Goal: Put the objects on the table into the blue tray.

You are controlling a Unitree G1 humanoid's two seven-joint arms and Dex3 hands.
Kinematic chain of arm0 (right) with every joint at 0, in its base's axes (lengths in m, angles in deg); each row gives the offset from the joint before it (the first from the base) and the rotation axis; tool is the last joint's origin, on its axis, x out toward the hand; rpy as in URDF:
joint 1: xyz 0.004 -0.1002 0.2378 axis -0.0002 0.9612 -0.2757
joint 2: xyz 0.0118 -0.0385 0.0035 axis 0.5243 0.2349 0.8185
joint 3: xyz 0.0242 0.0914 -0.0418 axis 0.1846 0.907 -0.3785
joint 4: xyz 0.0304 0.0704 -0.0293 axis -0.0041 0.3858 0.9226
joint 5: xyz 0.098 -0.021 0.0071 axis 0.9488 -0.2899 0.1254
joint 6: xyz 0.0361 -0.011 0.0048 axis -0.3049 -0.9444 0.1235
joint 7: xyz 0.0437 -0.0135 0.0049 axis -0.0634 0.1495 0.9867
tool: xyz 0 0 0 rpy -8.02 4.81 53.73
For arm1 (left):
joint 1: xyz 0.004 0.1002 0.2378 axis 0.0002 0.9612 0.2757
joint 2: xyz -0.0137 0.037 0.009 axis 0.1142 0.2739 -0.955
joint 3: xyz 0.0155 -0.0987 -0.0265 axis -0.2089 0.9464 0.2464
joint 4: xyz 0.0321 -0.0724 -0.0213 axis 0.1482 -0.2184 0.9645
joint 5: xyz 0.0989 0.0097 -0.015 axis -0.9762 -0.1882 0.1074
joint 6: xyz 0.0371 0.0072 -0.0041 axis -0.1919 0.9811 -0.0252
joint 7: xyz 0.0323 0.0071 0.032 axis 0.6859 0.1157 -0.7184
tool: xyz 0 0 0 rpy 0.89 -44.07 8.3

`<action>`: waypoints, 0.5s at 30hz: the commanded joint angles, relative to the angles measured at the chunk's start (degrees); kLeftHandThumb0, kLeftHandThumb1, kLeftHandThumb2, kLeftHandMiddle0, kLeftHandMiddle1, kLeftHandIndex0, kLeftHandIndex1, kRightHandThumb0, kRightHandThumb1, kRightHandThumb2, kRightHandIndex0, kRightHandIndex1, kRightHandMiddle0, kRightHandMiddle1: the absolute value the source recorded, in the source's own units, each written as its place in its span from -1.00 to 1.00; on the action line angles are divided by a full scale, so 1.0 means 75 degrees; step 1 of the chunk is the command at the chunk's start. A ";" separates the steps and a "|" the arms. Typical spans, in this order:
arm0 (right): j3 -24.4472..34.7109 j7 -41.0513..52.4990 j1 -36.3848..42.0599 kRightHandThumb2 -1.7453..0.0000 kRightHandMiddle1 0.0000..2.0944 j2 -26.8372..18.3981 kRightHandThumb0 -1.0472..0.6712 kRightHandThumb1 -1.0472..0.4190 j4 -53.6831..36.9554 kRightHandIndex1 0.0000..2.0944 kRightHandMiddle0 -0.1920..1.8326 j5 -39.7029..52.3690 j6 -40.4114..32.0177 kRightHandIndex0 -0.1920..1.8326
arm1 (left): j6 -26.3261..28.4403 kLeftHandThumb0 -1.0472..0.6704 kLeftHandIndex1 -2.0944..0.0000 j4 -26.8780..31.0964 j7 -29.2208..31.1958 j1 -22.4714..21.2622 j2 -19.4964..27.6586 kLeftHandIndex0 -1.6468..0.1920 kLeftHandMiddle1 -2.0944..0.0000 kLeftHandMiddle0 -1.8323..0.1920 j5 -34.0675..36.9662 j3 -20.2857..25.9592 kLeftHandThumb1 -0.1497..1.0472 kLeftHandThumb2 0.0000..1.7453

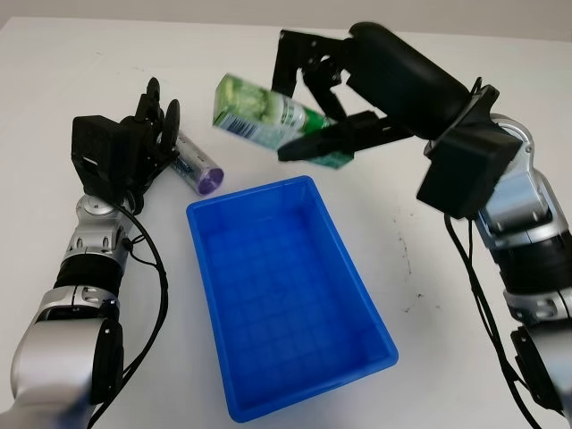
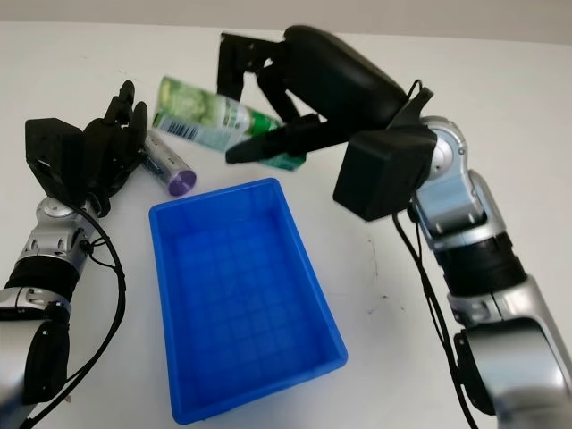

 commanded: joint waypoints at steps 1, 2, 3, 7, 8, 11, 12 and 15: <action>0.0043 0.0411 0.0184 0.95 1.00 -0.0184 -0.25 -0.96 -0.0498 1.00 0.07 0.0155 -0.0471 0.39 | -0.0037 -0.72 1.00 -0.0033 0.0020 -0.0071 0.0050 1.00 1.00 1.00 0.0028 0.0008 1.00 -0.24; 0.0018 0.0567 0.0232 0.95 1.00 -0.0205 -0.24 -0.95 -0.0632 1.00 0.08 0.0128 -0.0595 0.40 | -0.0051 -0.72 1.00 -0.0050 0.0037 -0.0078 0.0047 1.00 1.00 1.00 0.0041 0.0016 1.00 -0.24; -0.0019 0.0686 0.0277 0.95 1.00 -0.0229 -0.24 -0.94 -0.0733 1.00 0.09 0.0045 -0.0655 0.39 | -0.0060 -0.72 1.00 -0.0056 0.0043 -0.0080 0.0043 1.00 1.00 1.00 0.0048 0.0021 1.00 -0.24; -0.0236 0.1352 0.0306 0.94 1.00 -0.0357 -0.26 -0.95 -0.0918 1.00 0.08 -0.0133 -0.0929 0.36 | -0.0096 -0.71 1.00 -0.0094 0.0045 -0.0092 0.0043 1.00 1.00 1.00 0.0044 0.0018 1.00 -0.24; -0.0303 0.1584 0.0269 0.94 1.00 -0.0422 -0.27 -0.96 -0.0945 1.00 0.02 -0.0154 -0.1062 0.33 | -0.0106 -0.71 1.00 -0.0100 0.0047 -0.0096 0.0043 1.00 1.00 1.00 0.0042 0.0016 1.00 -0.24; -0.0444 0.2204 0.0154 0.94 1.00 -0.0521 -0.32 -0.96 -0.0817 1.00 -0.20 -0.0118 -0.1079 0.04 | -0.0080 -0.71 1.00 -0.0092 0.0039 -0.0104 0.0035 1.00 1.00 1.00 0.0056 0.0026 1.00 -0.23; -0.0470 0.2392 0.0118 0.94 0.95 -0.0533 -0.34 -0.95 -0.0711 0.98 -0.29 -0.0099 -0.0939 -0.14 | -0.0073 -0.71 1.00 -0.0086 0.0031 -0.0105 0.0031 1.00 1.00 1.00 0.0060 0.0030 1.00 -0.23; -0.0451 0.2742 0.0086 0.94 0.48 -0.0469 -0.39 -0.91 -0.0285 0.66 -0.51 -0.0013 -0.0288 -0.52 | -0.0081 -0.71 1.00 -0.0093 0.0033 -0.0105 0.0032 1.00 1.00 1.00 0.0055 0.0026 1.00 -0.23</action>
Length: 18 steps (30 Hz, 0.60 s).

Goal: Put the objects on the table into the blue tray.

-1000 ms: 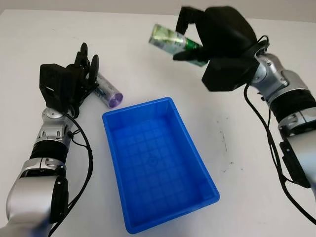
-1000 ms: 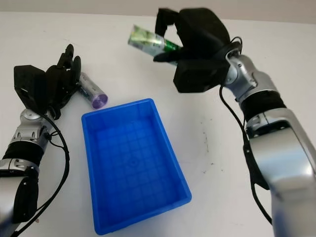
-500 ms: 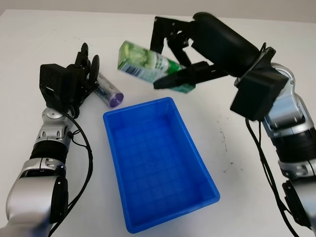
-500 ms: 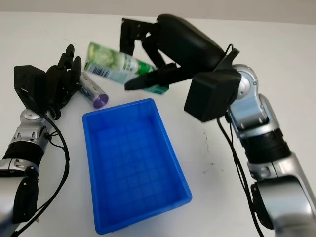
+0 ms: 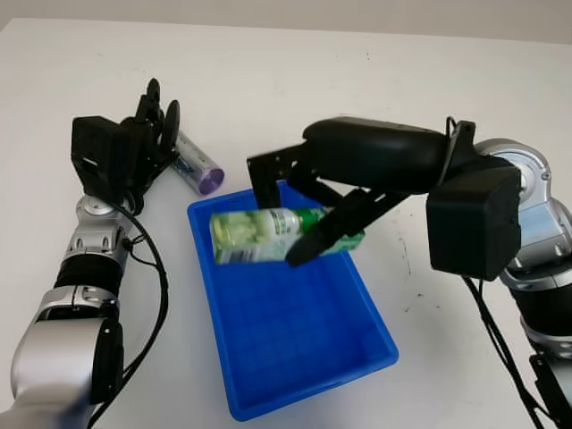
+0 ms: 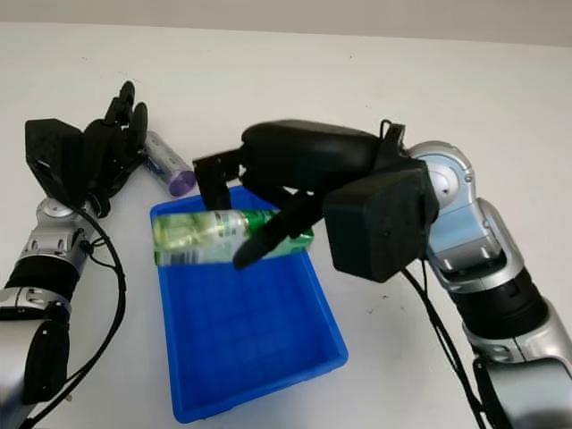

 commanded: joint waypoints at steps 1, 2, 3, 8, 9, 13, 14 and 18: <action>-0.0015 0.0174 -0.0117 0.94 0.13 0.0002 -0.41 -0.88 0.0200 0.42 -0.58 0.0100 0.0366 -0.65 | -0.0073 -0.71 1.00 -0.0042 0.0009 -0.0099 0.0032 1.00 1.00 1.00 0.0030 0.0012 1.00 -0.24; 0.0001 0.0246 -0.0129 0.94 -0.10 0.0021 -0.43 -0.87 0.0292 0.19 -0.63 0.0141 0.0462 -0.71 | -0.0082 -0.71 1.00 -0.0048 0.0010 -0.0100 0.0032 1.00 1.00 1.00 0.0028 0.0011 1.00 -0.24; 0.0023 0.0305 -0.0134 0.94 -0.32 0.0043 -0.45 -0.87 0.0370 -0.08 -0.65 0.0198 0.0516 -0.72 | -0.0094 -0.71 1.00 -0.0061 0.0002 -0.0105 0.0032 1.00 1.00 1.00 0.0019 0.0006 1.00 -0.24; 0.0119 0.0364 -0.0169 0.93 -0.91 0.0119 -0.54 -0.89 0.0605 -0.87 -0.91 0.0298 0.0770 -0.93 | -0.0068 -0.72 1.00 -0.0066 -0.0038 -0.0133 0.0003 1.00 1.00 1.00 0.0005 -0.0006 1.00 -0.23; 0.0133 0.0379 -0.0203 0.93 -0.94 0.0117 -0.54 -0.90 0.0638 -0.92 -0.95 0.0305 0.0751 -0.97 | -0.0092 -0.71 1.00 -0.0085 -0.0047 -0.0138 -0.0003 1.00 1.00 1.00 0.0004 -0.0005 1.00 -0.23; 0.0362 0.0286 -0.0303 0.93 -1.00 0.0275 -0.52 -0.93 0.0908 -1.00 -1.00 0.0612 0.0510 -1.00 | -0.0105 -0.71 1.00 -0.0126 -0.0020 -0.0162 -0.0020 1.00 1.00 1.00 0.0044 0.0015 1.00 -0.24; 0.0486 0.0174 -0.0288 0.94 -1.00 0.0384 -0.50 -0.92 0.1037 -1.00 -1.00 0.0770 0.0483 -1.00 | -0.0108 -0.71 1.00 -0.0133 -0.0025 -0.0168 -0.0025 1.00 1.00 1.00 0.0046 0.0017 1.00 -0.24; 0.1140 -0.1043 -0.0200 0.91 -0.98 0.0755 -0.54 -0.98 0.1228 -0.98 -0.98 0.0768 0.0039 -0.97 | -0.0096 -0.70 1.00 -0.0138 -0.0029 -0.0176 -0.0035 1.00 1.00 1.00 0.0066 0.0034 1.00 -0.24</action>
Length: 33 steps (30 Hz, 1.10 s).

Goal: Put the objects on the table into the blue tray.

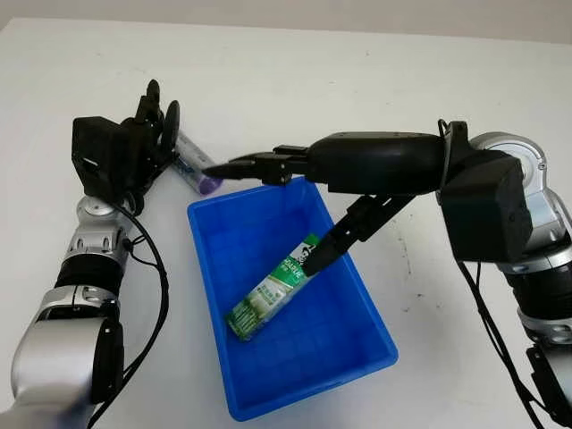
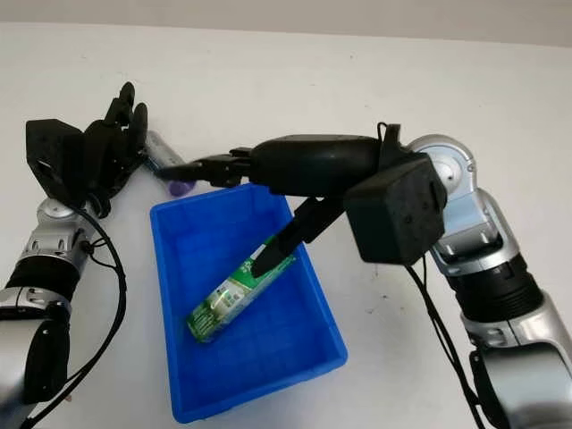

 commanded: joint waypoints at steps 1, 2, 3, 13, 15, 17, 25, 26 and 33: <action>0.0483 -0.0610 0.0027 0.88 -0.98 0.0219 -0.56 -0.99 0.0148 -0.97 -0.96 0.0092 -0.0207 -0.95 | -0.0088 -0.69 1.00 -0.0077 -0.0005 -0.0131 0.0000 1.00 1.00 1.00 0.0053 0.0031 1.00 -0.24; 0.0656 -0.0929 0.0049 0.83 -0.97 0.0287 -0.58 -1.00 0.0290 -0.97 -0.96 0.0070 -0.0228 -0.95 | -0.0087 -0.69 1.00 -0.0073 -0.0019 -0.0128 -0.0004 1.00 1.00 1.00 0.0054 0.0035 1.00 -0.24; 0.0857 -0.1244 0.0049 0.71 -0.97 0.0384 -0.60 -1.00 0.0532 -0.97 -0.96 0.0100 -0.0198 -0.97 | -0.0081 -0.69 1.00 -0.0065 -0.0028 -0.0124 -0.0005 1.00 1.00 1.00 0.0049 0.0033 1.00 -0.24; 0.1365 -0.3992 -0.0130 0.31 -0.95 0.0280 -0.56 -1.00 0.3958 -0.94 -0.92 -0.1430 0.0292 -0.93 | -0.0178 -0.69 1.00 -0.0096 -0.0008 -0.0087 0.0033 1.00 1.00 1.00 0.0056 0.0055 1.00 -0.23; 0.1493 -0.4125 -0.0092 0.32 -0.96 0.0358 -0.53 -1.00 0.4589 -0.96 -0.95 -0.1318 -0.0002 -0.97 | -0.0158 -0.69 1.00 -0.0123 0.0025 -0.0098 0.0031 1.00 1.00 1.00 0.0073 0.0065 1.00 -0.24; 0.1552 -0.4291 -0.0029 0.31 -0.96 0.0403 -0.50 -1.00 0.4875 -0.97 -0.97 -0.1280 -0.0175 -0.98 | -0.0148 -0.70 1.00 -0.0138 0.0048 -0.0104 0.0037 1.00 1.00 1.00 0.0065 0.0062 1.00 -0.24; 0.1877 -0.4593 0.0343 0.18 -1.00 0.0734 -0.50 -1.00 0.4604 -1.00 -1.00 -0.0726 -0.0710 -1.00 | -0.0221 -0.73 1.00 -0.0240 0.0062 -0.0169 0.0054 1.00 1.00 1.00 0.0031 0.0062 1.00 -0.27; 0.1936 -0.4566 0.0363 0.17 -1.00 0.0768 -0.51 -1.00 0.4576 -1.00 -1.00 -0.0617 -0.0722 -1.00 | -0.0243 -0.72 1.00 -0.0251 0.0063 -0.0174 0.0050 1.00 1.00 1.00 0.0029 0.0061 1.00 -0.27; 0.2180 -0.4549 0.0495 0.14 -1.00 0.0951 -0.50 -1.00 0.4325 -1.00 -1.00 -0.0123 -0.0929 -1.00 | -0.1249 -0.68 1.00 0.0028 0.0004 -0.0077 0.0448 1.00 1.00 1.00 -0.0295 -0.0082 1.00 -0.34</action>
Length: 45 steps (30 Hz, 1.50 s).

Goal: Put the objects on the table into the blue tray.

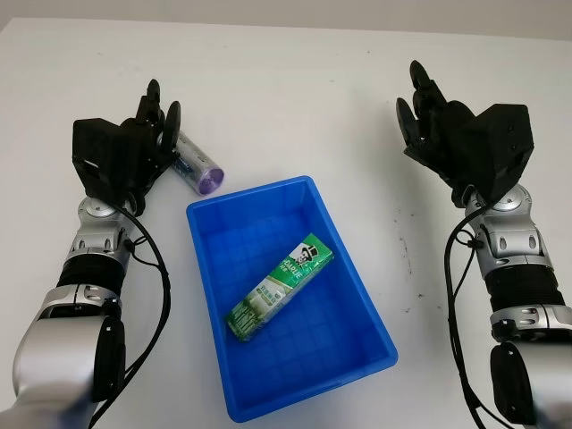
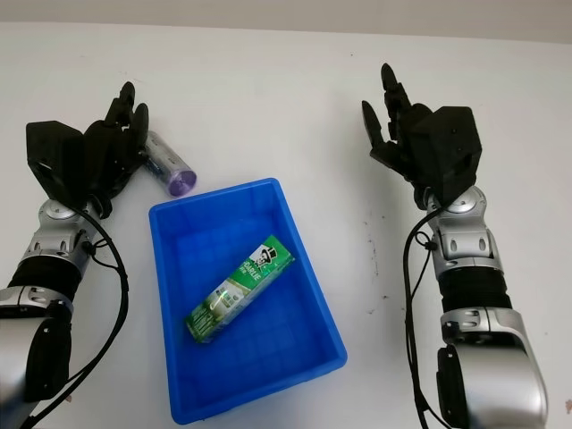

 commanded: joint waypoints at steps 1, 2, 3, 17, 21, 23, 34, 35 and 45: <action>0.0103 0.0035 0.0166 0.13 -1.00 0.0027 -0.49 -1.00 -0.0223 -1.00 -1.00 0.0107 -0.0059 -1.00 | -0.0523 -0.68 1.00 0.0342 0.0147 -0.0069 0.0580 1.00 1.00 1.00 -0.0290 -0.0185 1.00 -0.39; 0.0109 0.0058 0.0165 0.13 -1.00 0.0024 -0.49 -1.00 -0.0236 -1.00 -1.00 0.0141 -0.0097 -1.00 | -0.0570 -0.67 1.00 0.0405 0.0355 -0.0157 0.0797 1.00 1.00 1.00 -0.0347 -0.0226 1.00 -0.41; 0.0111 0.0101 0.0165 0.13 -1.00 0.0016 -0.49 -1.00 -0.0256 -1.00 -1.00 0.0183 -0.0138 -1.00 | -0.0522 -0.70 0.98 0.0454 0.0805 -0.0303 0.1021 0.97 0.98 0.98 -0.0263 -0.0219 1.00 -0.50; 0.0032 0.0328 0.0126 0.10 -1.00 0.0075 -0.43 -1.00 -0.0102 -1.00 -1.00 0.0233 -0.0153 -1.00 | 0.0009 -0.55 0.95 0.0866 0.3805 -0.2242 0.3453 0.89 0.95 0.97 -0.1667 -0.1584 0.49 -0.96; 0.0052 0.0372 0.0115 0.11 -1.00 0.0062 -0.43 -1.00 -0.0085 -1.00 -1.00 0.0232 -0.0148 -1.00 | -0.0430 -0.46 0.94 0.0837 0.3748 -0.2336 0.3527 0.88 0.95 0.97 -0.2389 -0.2121 0.46 -0.95; 0.0052 0.0368 0.0129 0.12 -1.00 0.0049 -0.44 -1.00 -0.0096 -1.00 -1.00 0.0214 -0.0144 -1.00 | -0.0742 -0.40 0.94 0.0905 0.3606 -0.2330 0.3554 0.87 0.95 0.97 -0.2698 -0.2335 0.47 -0.94; 0.0084 0.0384 0.0142 0.11 -1.00 0.0023 -0.45 -1.00 -0.0121 -1.00 -1.00 0.0219 -0.0221 -1.00 | -0.2179 -0.29 0.95 0.0449 0.2638 -0.2458 0.3387 0.91 0.94 0.96 -0.4276 -0.3420 0.57 -0.93; 0.0082 0.0375 0.0145 0.11 -1.00 0.0022 -0.45 -1.00 -0.0131 -1.00 -1.00 0.0217 -0.0232 -1.00 | -0.2241 -0.29 0.95 0.0394 0.2569 -0.2464 0.3370 0.91 0.94 0.96 -0.4340 -0.3467 0.58 -0.93; 0.0082 0.0331 0.0203 0.12 -1.00 0.0030 -0.46 -1.00 -0.0228 -1.00 -1.00 0.0216 -0.0328 -1.00 | -0.2734 -0.44 0.94 -0.0261 0.1307 -0.2510 0.3177 0.89 0.95 0.94 -0.5350 -0.4212 0.70 -0.92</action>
